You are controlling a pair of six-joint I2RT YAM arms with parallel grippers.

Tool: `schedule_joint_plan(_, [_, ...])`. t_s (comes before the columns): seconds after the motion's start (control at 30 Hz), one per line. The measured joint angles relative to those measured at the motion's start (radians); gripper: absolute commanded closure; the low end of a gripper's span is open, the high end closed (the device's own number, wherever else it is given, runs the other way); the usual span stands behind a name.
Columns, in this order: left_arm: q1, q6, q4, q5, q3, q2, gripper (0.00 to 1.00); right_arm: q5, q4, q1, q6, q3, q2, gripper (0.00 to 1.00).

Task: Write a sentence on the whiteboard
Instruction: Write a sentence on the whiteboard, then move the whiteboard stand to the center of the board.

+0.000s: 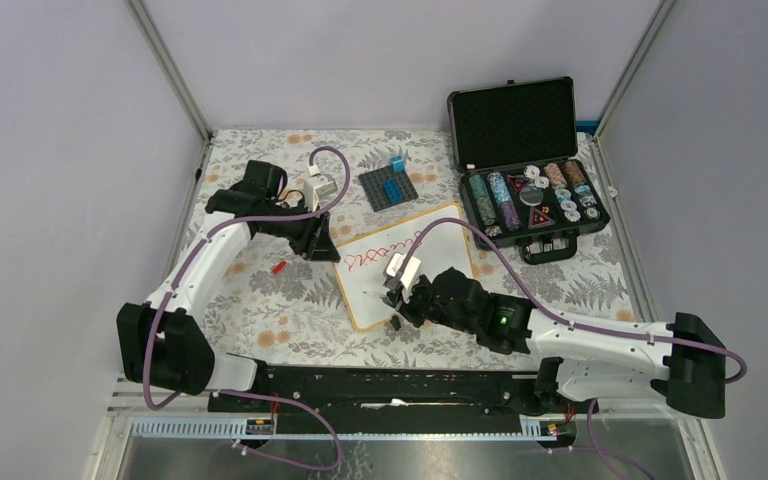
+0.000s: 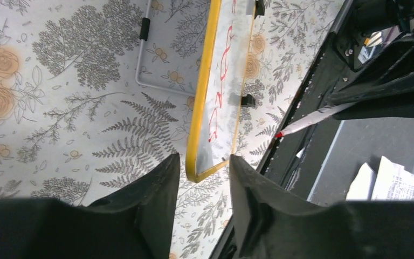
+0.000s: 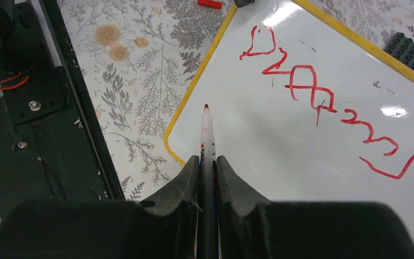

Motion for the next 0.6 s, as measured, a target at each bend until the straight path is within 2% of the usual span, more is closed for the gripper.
schedule_joint_plan(0.07, [0.0,0.002,0.008,-0.006,0.0,-0.004,0.43,-0.004,0.0,0.0,0.004,0.0,-0.016,1.0])
schedule_joint_plan(0.13, [0.0,-0.005,0.022,-0.024,0.009,-0.018,0.39,-0.002,-0.002,0.0,0.011,0.0,-0.03,1.0])
schedule_joint_plan(0.23, [0.018,0.021,-0.008,-0.049,0.105,-0.03,0.38,0.018,-0.014,0.0,0.031,0.0,-0.051,1.0])
schedule_joint_plan(0.33, [0.056,0.112,-0.047,-0.048,0.291,-0.032,0.38,0.076,-0.033,-0.006,0.06,0.0,-0.081,1.0])
schedule_joint_plan(0.4, [0.067,0.184,-0.068,-0.038,0.355,-0.047,0.38,0.121,-0.04,-0.018,0.087,0.0,-0.106,1.0])
schedule_joint_plan(0.5, [0.037,0.32,-0.151,-0.011,0.354,-0.093,0.38,0.179,-0.053,-0.069,0.139,0.006,-0.153,1.0])
schedule_joint_plan(0.6, [-0.077,0.414,-0.198,-0.025,0.264,-0.14,0.39,0.233,-0.058,-0.122,0.177,0.03,-0.183,1.0])
